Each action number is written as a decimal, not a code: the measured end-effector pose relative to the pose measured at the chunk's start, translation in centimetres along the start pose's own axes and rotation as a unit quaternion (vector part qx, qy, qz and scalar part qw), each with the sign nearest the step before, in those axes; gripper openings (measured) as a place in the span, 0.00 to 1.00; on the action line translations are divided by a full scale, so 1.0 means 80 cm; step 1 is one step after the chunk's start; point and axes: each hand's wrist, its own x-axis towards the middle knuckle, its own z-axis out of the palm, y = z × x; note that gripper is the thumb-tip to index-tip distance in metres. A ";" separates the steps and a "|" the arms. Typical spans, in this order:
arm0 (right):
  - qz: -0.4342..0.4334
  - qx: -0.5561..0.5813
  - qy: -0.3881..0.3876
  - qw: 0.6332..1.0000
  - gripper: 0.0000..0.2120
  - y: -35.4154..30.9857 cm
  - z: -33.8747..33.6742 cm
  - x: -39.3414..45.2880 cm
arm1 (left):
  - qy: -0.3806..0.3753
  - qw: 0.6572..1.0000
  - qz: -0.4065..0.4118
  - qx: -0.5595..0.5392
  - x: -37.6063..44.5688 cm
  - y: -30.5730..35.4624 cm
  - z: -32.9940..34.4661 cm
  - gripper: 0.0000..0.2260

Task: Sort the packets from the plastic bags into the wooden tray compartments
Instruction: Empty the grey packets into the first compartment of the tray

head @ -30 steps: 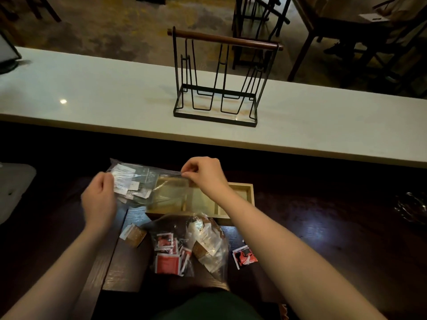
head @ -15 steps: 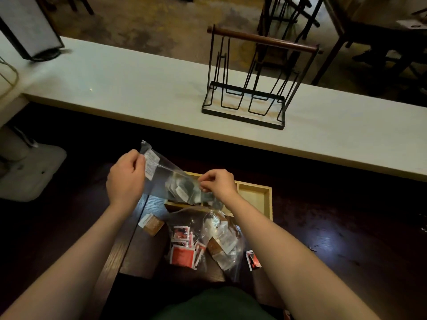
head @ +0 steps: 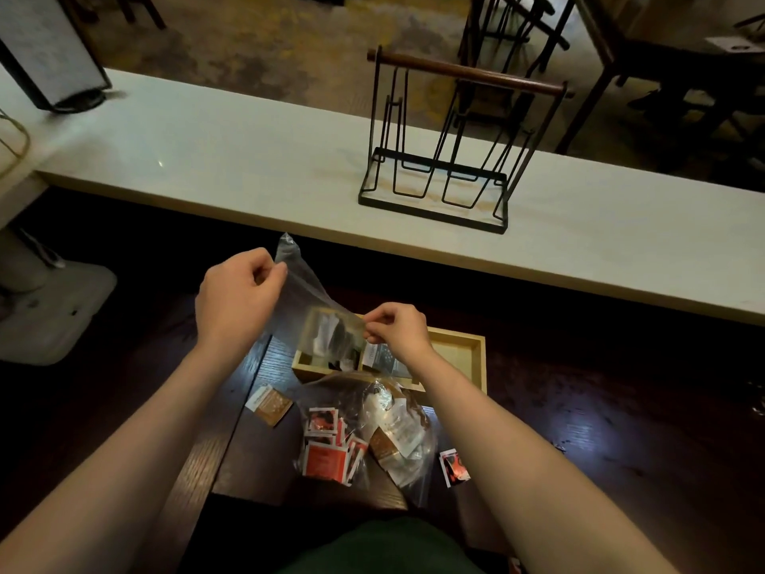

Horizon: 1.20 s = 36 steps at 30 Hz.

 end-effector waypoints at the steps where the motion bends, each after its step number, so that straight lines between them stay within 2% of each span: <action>1: 0.001 0.004 -0.002 1.000 0.08 -0.001 0.000 0.000 | 0.001 1.000 0.004 -0.002 0.001 0.003 -0.002 0.16; 8: 0.008 0.017 0.000 1.000 0.11 -0.002 -0.001 0.003 | -0.003 1.000 0.023 0.003 0.002 0.021 -0.005 0.15; 15: -0.001 0.026 0.000 1.000 0.08 -0.007 0.000 0.001 | -0.004 0.996 0.089 -0.023 -0.001 0.037 -0.005 0.17; 19: -0.001 0.026 0.008 1.000 0.06 -0.003 0.001 -0.001 | -0.010 0.994 0.098 -0.037 -0.001 0.038 -0.003 0.17; 24: -0.005 0.030 0.015 0.999 0.09 0.002 0.001 0.000 | -0.011 0.987 0.163 -0.005 -0.006 0.044 -0.006 0.17; 30: 0.006 0.114 0.006 0.993 0.09 0.002 0.001 -0.005 | -0.016 0.973 0.231 0.021 -0.010 0.058 -0.009 0.16; 36: 0.021 0.130 0.014 0.991 0.09 0.003 0.003 -0.003 | 0.001 0.976 0.214 0.033 -0.003 0.050 -0.014 0.17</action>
